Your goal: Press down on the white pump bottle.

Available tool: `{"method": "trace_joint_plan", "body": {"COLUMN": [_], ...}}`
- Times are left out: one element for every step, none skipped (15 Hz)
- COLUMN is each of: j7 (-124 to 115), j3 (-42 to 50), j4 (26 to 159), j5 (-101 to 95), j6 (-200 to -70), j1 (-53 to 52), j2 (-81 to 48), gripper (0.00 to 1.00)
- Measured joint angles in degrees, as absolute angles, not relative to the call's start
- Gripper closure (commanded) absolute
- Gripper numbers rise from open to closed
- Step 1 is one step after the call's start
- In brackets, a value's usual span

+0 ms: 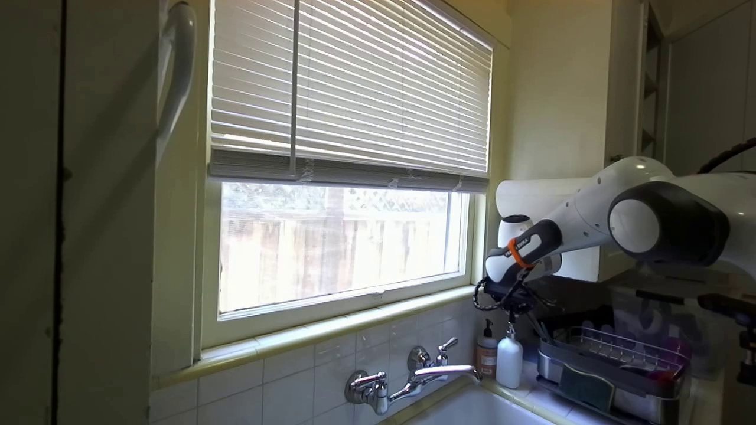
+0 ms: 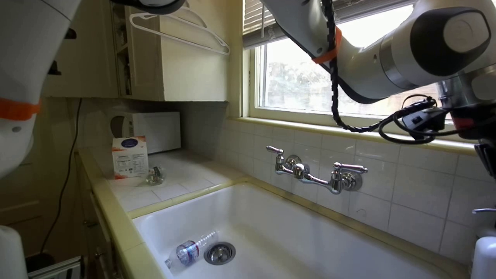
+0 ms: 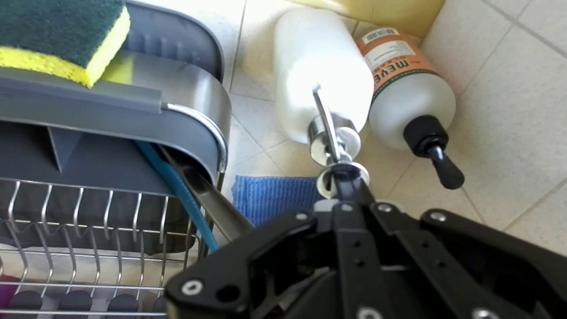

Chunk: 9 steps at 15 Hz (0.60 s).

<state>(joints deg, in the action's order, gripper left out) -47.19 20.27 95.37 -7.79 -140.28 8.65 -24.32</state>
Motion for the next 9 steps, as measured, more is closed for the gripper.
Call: {"method": "trace_joint_plan", "body": {"j7": [-47.52,-48.01,-48.5,-48.98,-49.44,-49.85,-50.31,-50.61,-50.82], "j3": [20.31,20.31,20.31,20.3,20.27,20.27,20.26,20.24,20.23], "j4": [94.91,94.56,94.36,94.19,94.04,93.87,93.63,93.4,93.2], "j5": [-7.8,-7.8,-7.83,-7.83,-7.83,-7.83,-7.89,-7.94,-8.08], "j6": [-138.68,-137.16,-136.17,-135.44,-135.06,-135.0,-134.99,-134.99,-134.97], "j1": [8.6,8.56,8.51,8.44,8.37,8.27,8.18,8.1,7.98], "j2": [-24.24,-24.2,-24.13,-24.02,-23.85,-23.57,-23.28,-22.94,-22.48], "gripper": [1.0,1.0,1.0,1.0,1.0,1.0,1.0,1.0,1.0]}}
